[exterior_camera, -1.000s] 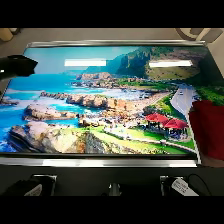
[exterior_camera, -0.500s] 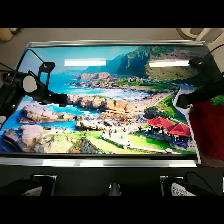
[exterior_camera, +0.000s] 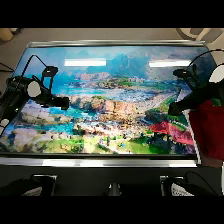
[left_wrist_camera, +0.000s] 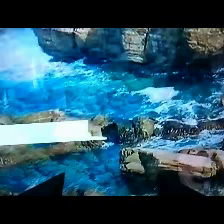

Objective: Fold the shirts.

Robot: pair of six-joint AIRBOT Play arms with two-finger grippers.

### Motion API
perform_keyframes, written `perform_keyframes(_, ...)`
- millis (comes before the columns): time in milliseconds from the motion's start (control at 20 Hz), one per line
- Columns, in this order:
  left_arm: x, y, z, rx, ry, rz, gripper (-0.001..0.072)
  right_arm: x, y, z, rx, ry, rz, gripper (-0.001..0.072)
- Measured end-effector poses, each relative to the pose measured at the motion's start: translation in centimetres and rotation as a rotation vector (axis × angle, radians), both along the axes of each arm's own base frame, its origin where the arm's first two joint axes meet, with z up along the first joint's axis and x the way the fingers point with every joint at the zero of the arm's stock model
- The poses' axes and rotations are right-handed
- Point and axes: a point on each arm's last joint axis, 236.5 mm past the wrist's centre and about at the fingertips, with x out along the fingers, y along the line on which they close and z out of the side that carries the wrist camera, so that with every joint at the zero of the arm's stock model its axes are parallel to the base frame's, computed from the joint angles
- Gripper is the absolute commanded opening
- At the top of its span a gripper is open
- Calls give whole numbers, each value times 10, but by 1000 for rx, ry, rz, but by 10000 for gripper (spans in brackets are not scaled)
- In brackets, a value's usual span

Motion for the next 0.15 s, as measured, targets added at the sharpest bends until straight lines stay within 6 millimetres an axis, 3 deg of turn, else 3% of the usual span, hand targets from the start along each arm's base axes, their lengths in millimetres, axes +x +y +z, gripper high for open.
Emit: perform_keyframes(150, 0, 0, 0, 0, 1, 0, 706, 0, 1, 0, 1, 2, 2, 668)
